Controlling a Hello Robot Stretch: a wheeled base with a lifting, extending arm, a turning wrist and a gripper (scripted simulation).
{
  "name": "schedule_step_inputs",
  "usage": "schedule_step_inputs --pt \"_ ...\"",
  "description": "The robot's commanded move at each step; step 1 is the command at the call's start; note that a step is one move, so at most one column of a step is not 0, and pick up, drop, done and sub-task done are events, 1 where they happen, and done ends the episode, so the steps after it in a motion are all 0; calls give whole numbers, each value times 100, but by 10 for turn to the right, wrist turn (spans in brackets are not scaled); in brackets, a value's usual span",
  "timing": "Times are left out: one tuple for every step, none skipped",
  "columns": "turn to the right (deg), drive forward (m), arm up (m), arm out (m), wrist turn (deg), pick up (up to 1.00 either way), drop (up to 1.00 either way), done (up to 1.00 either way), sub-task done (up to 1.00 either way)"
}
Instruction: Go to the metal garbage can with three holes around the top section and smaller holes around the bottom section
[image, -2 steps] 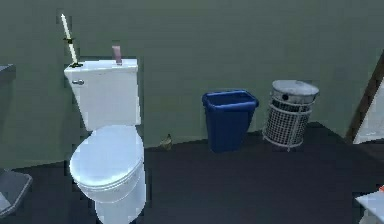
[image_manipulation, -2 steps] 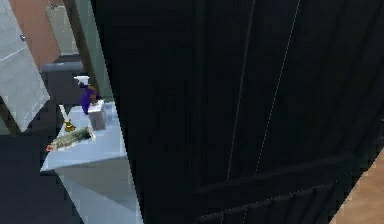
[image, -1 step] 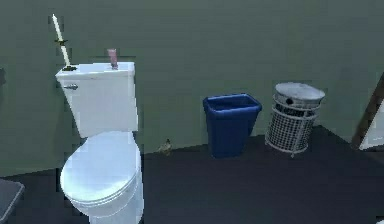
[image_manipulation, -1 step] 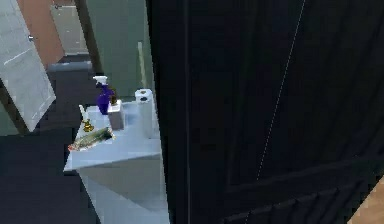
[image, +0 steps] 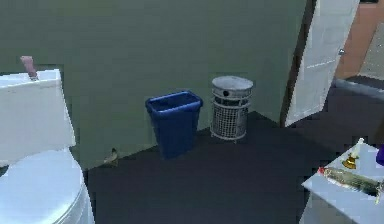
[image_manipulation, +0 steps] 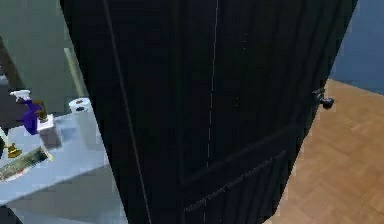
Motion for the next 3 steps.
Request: schedule_step_inputs --pt "30 0 0 0 0 0 0 0 0" --pt "0 100 0 0 0 0 0 0 0" --pt "0 30 0 0 0 0 0 0 0"
